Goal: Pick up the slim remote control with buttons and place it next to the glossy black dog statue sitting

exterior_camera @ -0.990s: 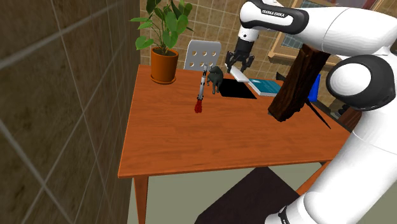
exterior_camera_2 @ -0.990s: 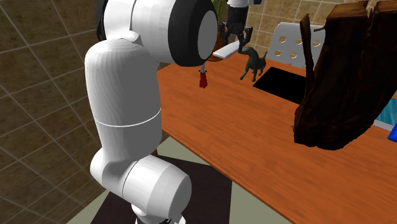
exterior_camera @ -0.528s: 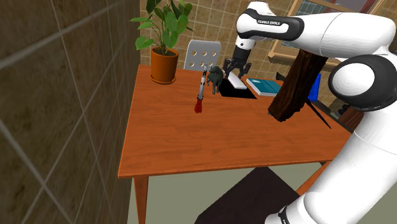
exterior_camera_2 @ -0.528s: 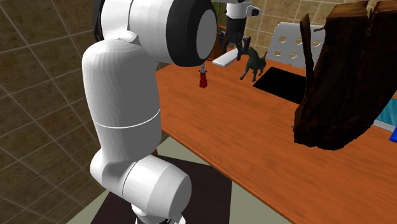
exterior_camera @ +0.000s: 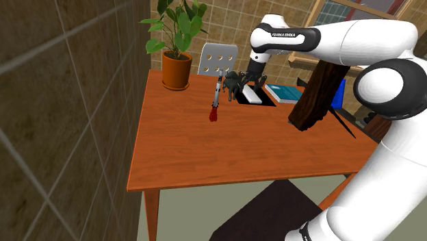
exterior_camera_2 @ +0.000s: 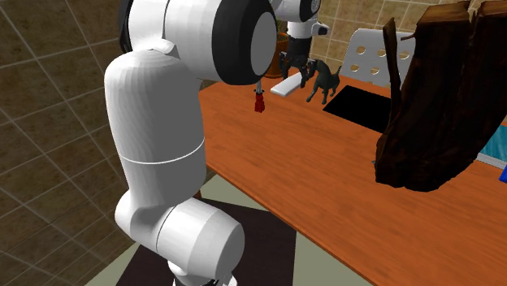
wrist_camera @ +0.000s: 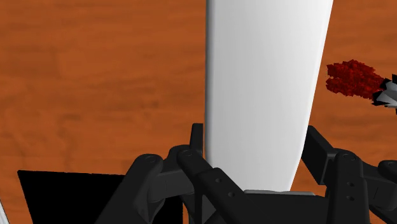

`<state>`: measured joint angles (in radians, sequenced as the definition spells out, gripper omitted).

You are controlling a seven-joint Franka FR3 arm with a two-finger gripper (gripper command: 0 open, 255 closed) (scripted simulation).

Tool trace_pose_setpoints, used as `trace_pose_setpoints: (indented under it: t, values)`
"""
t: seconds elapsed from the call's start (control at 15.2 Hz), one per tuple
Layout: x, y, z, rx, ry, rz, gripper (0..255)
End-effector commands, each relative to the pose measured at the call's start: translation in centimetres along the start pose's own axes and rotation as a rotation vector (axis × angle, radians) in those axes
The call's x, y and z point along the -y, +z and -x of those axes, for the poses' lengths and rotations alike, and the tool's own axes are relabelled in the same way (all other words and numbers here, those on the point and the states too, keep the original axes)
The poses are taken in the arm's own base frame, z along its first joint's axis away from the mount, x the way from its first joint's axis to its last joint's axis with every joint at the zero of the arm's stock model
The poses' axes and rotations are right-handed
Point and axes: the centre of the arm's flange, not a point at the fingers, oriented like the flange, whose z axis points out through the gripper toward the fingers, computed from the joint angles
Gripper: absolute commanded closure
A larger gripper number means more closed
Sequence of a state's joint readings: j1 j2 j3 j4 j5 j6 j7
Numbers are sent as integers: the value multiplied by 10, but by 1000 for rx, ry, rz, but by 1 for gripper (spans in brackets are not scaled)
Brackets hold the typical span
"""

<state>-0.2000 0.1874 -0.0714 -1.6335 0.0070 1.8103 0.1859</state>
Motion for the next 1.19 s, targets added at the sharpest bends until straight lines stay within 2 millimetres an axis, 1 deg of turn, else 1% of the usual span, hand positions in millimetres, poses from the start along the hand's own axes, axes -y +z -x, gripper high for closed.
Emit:
trace_pose_setpoints:
  t: [0.0,1.12]
  values:
    - [0,12,-1,-1,0,0,255]
    - [0,101,-1,-1,0,0,255]
